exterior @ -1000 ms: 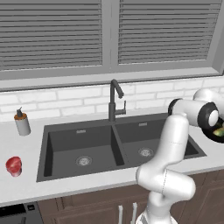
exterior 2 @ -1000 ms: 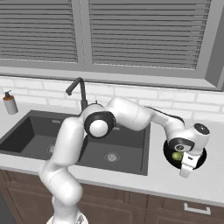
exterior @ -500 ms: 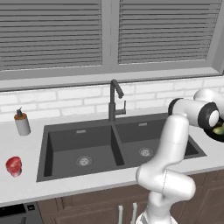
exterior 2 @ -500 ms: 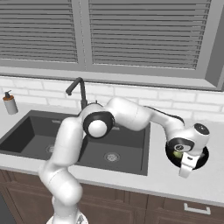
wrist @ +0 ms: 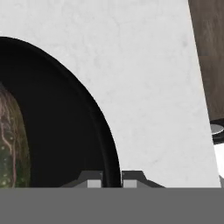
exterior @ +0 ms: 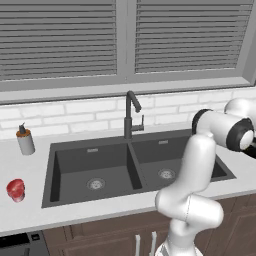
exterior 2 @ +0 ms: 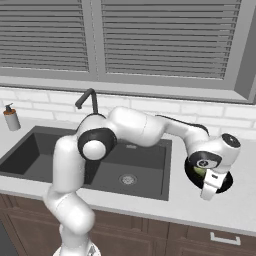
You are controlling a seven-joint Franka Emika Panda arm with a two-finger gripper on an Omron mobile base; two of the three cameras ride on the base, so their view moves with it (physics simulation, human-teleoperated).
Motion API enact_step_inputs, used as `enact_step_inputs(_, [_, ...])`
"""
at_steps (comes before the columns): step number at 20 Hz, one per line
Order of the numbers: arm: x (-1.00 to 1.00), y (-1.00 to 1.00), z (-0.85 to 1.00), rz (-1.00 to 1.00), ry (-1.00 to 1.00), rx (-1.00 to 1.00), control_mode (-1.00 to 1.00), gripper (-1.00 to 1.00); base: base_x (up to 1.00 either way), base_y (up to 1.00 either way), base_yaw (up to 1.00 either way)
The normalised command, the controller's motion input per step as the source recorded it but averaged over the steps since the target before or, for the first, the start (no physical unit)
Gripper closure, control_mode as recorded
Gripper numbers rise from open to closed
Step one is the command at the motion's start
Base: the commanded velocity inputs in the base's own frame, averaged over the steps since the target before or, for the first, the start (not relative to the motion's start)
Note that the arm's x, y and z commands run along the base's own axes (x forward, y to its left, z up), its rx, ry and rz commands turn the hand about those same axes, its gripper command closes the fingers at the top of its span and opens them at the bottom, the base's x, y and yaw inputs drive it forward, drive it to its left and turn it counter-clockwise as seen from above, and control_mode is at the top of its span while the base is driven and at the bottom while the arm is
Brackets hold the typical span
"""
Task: Pick the cucumber from the sink and place it in the bowl. Then pick the bowl and place it in the microwave. Then close the microwave door and press the start button.
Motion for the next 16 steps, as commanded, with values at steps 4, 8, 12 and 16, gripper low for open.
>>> enact_step_inputs(4, [-0.45, 0.44, 0.67, 0.00, -0.02, 0.00, -1.00, 1.00, 0.00, 0.00, 0.00])
enact_step_inputs(8, [-0.29, 0.61, 0.69, 0.01, -0.01, 0.00, -1.00, 1.00, 0.00, 0.00, 0.00])
enact_step_inputs(12, [-0.25, 0.65, 0.72, 0.01, -0.01, -0.01, -1.00, 1.00, 0.00, 0.00, 0.00])
enact_step_inputs(16, [-0.22, 0.63, 0.75, 0.01, -0.04, -0.04, -1.00, 1.00, 0.00, 0.00, 0.00])
